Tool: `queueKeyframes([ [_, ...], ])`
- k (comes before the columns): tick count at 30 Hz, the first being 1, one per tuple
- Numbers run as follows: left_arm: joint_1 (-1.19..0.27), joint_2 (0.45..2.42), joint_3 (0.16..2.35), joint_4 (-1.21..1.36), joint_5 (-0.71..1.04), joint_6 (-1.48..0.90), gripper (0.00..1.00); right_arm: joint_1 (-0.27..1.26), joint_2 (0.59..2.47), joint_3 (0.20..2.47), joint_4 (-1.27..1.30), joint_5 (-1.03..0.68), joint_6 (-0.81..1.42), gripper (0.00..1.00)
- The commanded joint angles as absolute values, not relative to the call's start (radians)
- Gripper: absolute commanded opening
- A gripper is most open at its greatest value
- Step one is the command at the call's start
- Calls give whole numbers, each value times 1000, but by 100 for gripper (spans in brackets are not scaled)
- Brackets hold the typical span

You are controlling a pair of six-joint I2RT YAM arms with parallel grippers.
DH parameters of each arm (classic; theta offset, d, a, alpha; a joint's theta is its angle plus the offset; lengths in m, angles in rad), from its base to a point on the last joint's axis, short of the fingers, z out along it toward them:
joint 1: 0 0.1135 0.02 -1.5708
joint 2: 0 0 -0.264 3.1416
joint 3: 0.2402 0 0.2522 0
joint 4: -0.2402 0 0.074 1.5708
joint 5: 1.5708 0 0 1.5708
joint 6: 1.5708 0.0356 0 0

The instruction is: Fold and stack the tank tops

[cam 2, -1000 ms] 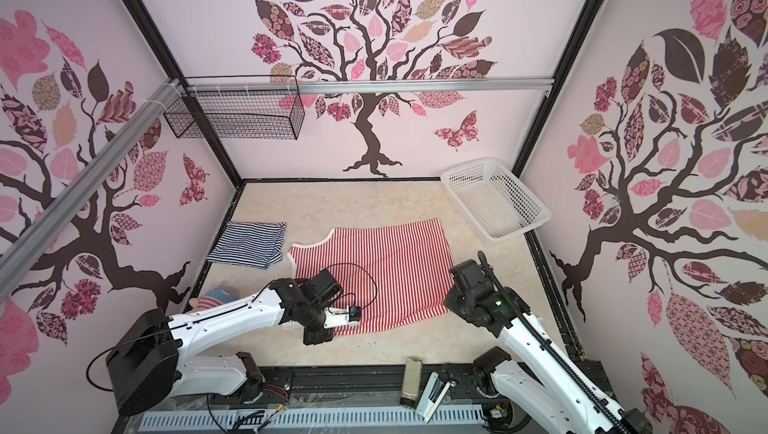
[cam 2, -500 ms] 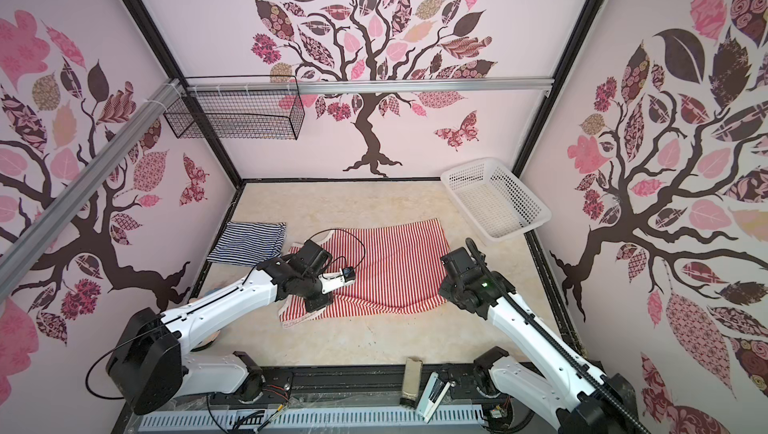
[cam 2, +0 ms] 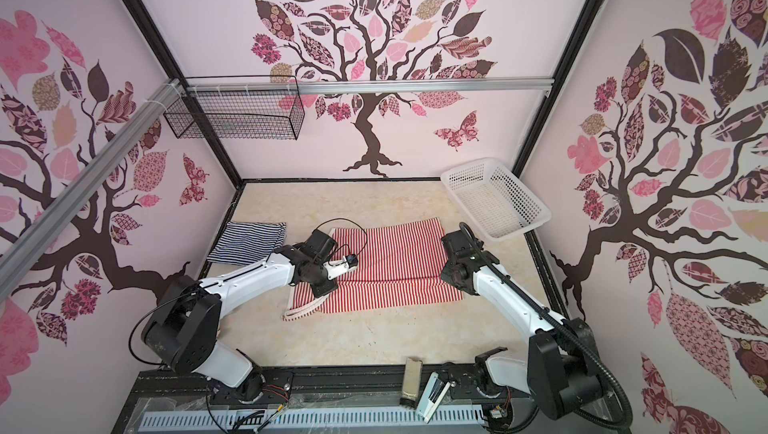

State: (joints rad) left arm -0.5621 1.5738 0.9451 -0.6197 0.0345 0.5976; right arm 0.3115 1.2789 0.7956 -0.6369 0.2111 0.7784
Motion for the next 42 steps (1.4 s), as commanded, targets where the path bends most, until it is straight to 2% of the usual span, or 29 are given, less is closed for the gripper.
queueKeyframes([
  [1, -552, 1597, 984, -562, -3, 578, 0, 305, 1336, 845, -600, 250, 739, 1],
  [3, -552, 1612, 996, -541, -18, 557, 6, 305, 1370, 863, -601, 277, 734, 5],
  [6, -552, 1617, 1002, -505, -80, 523, 20, 305, 1387, 907, -618, 284, 718, 20],
  [9, -550, 1575, 980, -466, -140, 499, 31, 310, 1341, 932, -640, 274, 704, 30],
  [12, -550, 1485, 943, -466, -160, 480, 39, 321, 1233, 887, -613, 249, 703, 35],
  [14, -551, 1414, 906, -476, -154, 472, 42, 325, 1188, 859, -611, 203, 709, 35],
  [19, -550, 1295, 852, -634, -53, 503, 42, 343, 1189, 766, -539, 78, 713, 29],
  [26, -549, 1271, 736, -677, -53, 591, 38, 365, 1316, 705, -423, 14, 714, 20],
  [33, -530, 1308, 668, -639, -101, 634, 35, 365, 1410, 720, -417, 62, 718, 24],
  [42, -337, 1396, 640, -612, -128, 736, 34, 365, 1466, 722, -425, 99, 715, 29],
])
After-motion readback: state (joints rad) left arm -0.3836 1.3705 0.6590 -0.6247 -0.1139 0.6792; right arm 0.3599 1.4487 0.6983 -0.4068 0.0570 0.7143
